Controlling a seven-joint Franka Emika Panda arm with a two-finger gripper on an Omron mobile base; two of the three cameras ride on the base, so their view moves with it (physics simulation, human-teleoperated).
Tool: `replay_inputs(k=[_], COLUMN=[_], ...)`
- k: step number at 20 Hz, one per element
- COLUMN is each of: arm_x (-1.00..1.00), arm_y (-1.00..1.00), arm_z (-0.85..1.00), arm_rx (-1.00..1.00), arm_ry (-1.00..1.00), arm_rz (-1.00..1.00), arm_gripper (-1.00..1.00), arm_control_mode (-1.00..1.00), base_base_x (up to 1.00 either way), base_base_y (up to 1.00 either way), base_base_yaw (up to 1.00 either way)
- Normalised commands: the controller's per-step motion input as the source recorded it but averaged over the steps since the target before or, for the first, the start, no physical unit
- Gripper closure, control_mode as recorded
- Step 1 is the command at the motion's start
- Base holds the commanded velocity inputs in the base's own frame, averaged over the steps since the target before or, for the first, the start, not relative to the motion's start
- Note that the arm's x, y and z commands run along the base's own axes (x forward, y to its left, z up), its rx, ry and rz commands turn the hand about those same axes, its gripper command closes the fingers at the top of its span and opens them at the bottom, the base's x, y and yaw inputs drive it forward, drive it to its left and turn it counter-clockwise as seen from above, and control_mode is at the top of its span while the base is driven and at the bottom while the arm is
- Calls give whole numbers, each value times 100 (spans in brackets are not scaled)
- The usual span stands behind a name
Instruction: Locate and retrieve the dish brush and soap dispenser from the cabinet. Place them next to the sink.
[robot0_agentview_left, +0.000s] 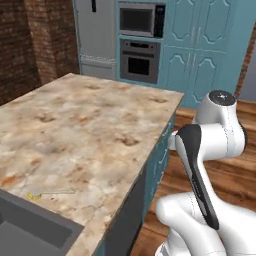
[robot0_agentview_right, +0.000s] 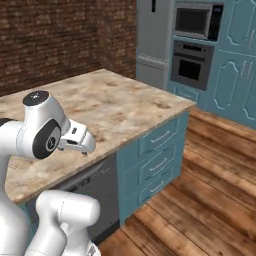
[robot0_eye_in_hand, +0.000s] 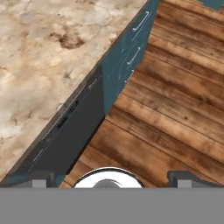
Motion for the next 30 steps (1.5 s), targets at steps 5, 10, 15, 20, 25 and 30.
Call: replay_inputs(k=[5,10,15,20,25,30], arm_x=[0,0,0,0,0,0], arm_y=[0,0,0,0,0,0], arm_z=[0,0,0,0,0,0], arm_rx=[0,0,0,0,0,0], arm_ry=[0,0,0,0,0,0], arm_rz=[0,0,0,0,0,0], arm_gripper=[-100,-100,-100,-100,-100,-100], arm_control_mode=[100,100,100,100,100,100], base_base_x=[0,0,0,0,0,0], base_base_y=[-2,0,0,0,0,0], base_base_yaw=[-49,-49,-49,-50,-50,-50])
